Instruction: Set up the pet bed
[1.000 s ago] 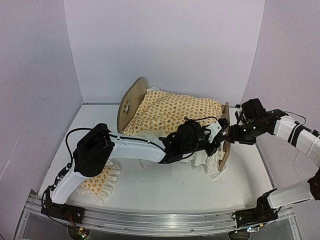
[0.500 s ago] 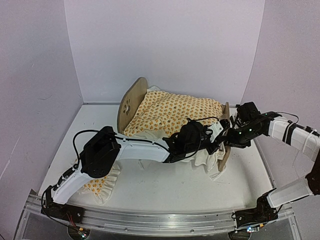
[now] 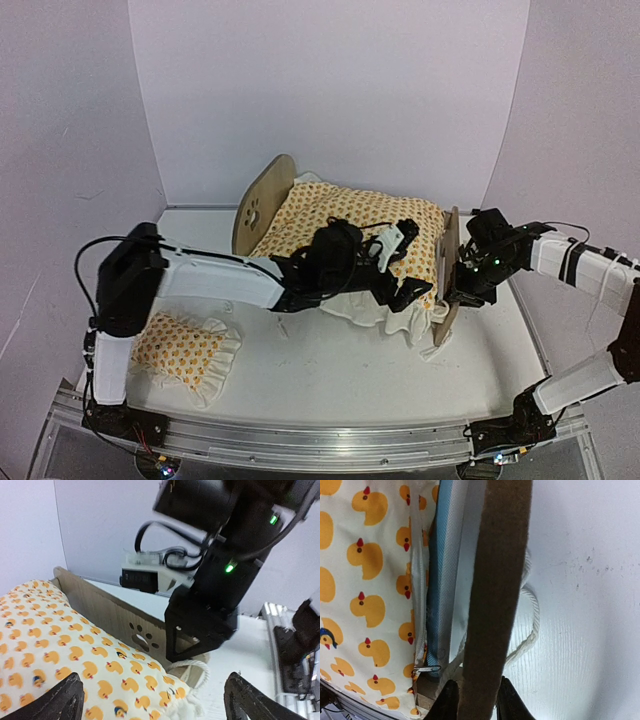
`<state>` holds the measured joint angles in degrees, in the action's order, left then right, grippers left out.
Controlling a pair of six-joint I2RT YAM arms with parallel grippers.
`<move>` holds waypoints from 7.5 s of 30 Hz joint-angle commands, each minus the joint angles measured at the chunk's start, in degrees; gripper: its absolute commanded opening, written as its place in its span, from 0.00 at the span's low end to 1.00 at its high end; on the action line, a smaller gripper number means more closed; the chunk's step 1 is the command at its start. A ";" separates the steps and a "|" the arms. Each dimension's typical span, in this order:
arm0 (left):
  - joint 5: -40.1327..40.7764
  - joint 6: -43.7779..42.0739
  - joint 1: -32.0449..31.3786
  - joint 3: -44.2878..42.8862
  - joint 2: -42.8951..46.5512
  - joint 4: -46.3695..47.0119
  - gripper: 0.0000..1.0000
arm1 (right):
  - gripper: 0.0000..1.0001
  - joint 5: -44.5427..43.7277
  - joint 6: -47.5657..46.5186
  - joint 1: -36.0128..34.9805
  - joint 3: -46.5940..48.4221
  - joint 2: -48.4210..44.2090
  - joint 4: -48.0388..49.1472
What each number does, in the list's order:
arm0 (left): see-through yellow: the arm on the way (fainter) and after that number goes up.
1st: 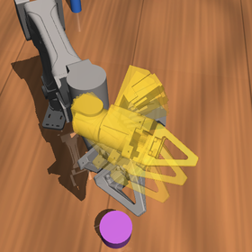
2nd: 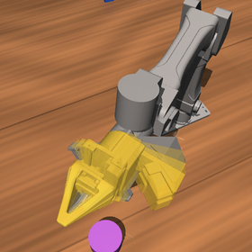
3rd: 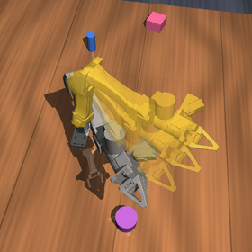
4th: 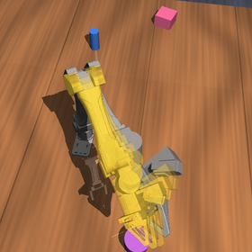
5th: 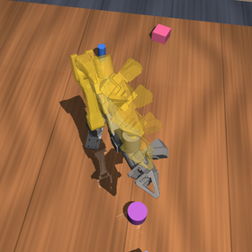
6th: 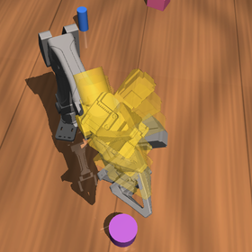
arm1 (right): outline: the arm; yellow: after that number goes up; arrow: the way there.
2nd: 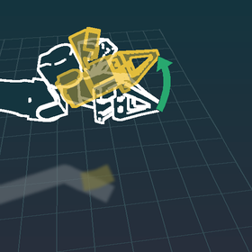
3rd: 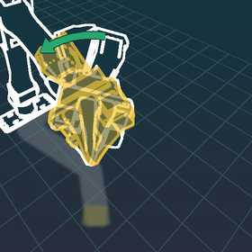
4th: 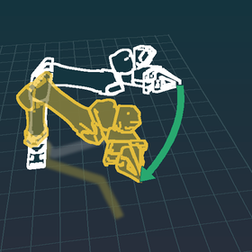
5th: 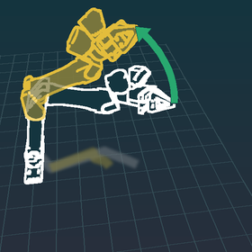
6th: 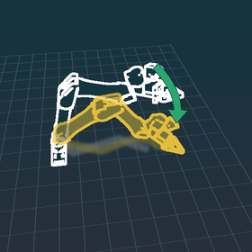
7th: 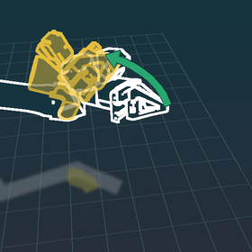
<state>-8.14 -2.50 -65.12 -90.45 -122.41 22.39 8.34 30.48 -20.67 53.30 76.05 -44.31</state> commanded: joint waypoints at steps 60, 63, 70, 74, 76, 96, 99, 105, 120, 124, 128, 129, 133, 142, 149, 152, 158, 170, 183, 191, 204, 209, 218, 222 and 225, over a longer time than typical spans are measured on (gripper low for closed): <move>6.16 -19.23 -4.60 -2.62 -29.16 31.23 0.01 | 0.00 7.44 19.68 -5.47 38.85 9.20 -9.64; 4.38 -17.27 -4.75 5.05 -21.48 31.18 0.00 | 0.00 6.52 18.58 -5.50 36.75 9.12 -8.75; -13.48 -5.96 -4.75 23.84 0.08 30.87 0.00 | 0.00 0.51 11.54 -5.45 26.16 7.63 -1.93; -27.41 3.63 -4.03 22.43 1.30 30.89 0.00 | 0.00 0.49 6.79 -5.44 18.85 7.42 6.33; -31.70 8.49 -3.48 20.37 -0.48 30.96 0.00 | 0.00 0.76 5.23 -5.51 14.54 6.28 11.75; -38.72 17.77 0.57 18.78 -2.68 32.31 0.00 | 0.77 -14.82 -2.02 -5.37 13.50 -5.12 -20.27; -40.24 17.91 0.65 18.54 -2.56 32.52 0.00 | 0.75 0.93 -4.65 -5.52 7.79 -10.12 -15.60; -41.37 18.73 1.09 18.71 -2.21 33.21 0.00 | 0.67 15.84 0.82 -5.62 -3.40 -15.06 -1.87; -42.03 21.02 1.41 19.19 -1.79 34.85 0.00 | 0.66 11.68 43.98 -11.19 -36.59 -15.85 54.33; -42.56 21.85 1.40 18.87 -2.12 35.23 0.00 | 0.64 10.38 47.63 -13.67 -38.11 -10.10 62.97; -42.91 22.28 1.45 18.85 -2.07 35.47 0.00 | 0.58 9.79 48.84 -17.45 -37.41 -5.09 66.52; -42.64 22.11 1.41 19.02 -1.93 35.49 0.00 | 0.58 9.97 48.39 -17.90 -37.13 -4.79 65.03; -39.77 22.40 1.53 19.79 -1.38 35.51 0.00 | 0.64 7.96 37.29 -18.51 -34.79 -10.82 50.09; -35.44 30.69 2.19 19.94 -1.12 35.56 0.00 | 0.70 0.31 12.88 -19.32 -24.23 -24.58 15.75; -33.09 41.19 4.21 19.79 -1.65 35.57 0.00 | 0.57 8.43 6.88 -22.01 -27.29 -31.38 24.31; -33.18 44.35 4.90 19.65 -2.29 35.53 0.00 | 0.63 11.17 2.96 -23.18 -27.99 -30.14 29.70; -36.10 46.39 5.09 18.61 -2.14 35.61 0.00 | 0.65 11.91 -1.13 -24.07 -31.44 -23.23 47.59; -41.49 51.23 4.94 16.14 -2.80 36.12 0.00 | 0.46 14.45 -2.60 -24.07 -35.49 -16.41 66.33; -28.27 21.60 4.93 36.34 8.66 36.91 0.45 | 0.00 16.76 19.75 -23.99 -32.47 -21.62 53.84; -20.34 3.98 0.54 38.15 4.17 42.43 0.54 | 0.00 18.38 19.67 -23.80 -28.43 -23.70 48.69; -9.54 -3.95 -2.53 29.92 -0.72 43.88 0.39 | 0.00 19.39 19.42 -23.81 -26.85 -23.14 48.71; -11.69 -3.25 -2.76 28.69 -0.60 43.88 0.32 | 0.00 19.43 19.66 -23.81 -26.95 -22.98 48.84; -18.08 -0.45 -3.87 30.01 1.43 43.88 0.00 | 0.00 16.35 18.86 -23.81 -24.33 -23.21 41.40; -21.22 1.61 -4.28 31.54 2.43 43.88 0.00 | 0.04 11.25 14.28 -23.81 -17.74 -23.31 29.12; -20.88 1.97 -4.30 33.00 2.92 43.90 0.00 | 0.09 6.59 10.20 -23.81 -9.32 -22.02 15.61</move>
<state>-26.37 -2.24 -69.08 -59.09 -122.85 63.88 21.89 46.70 -44.66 33.71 53.56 -14.35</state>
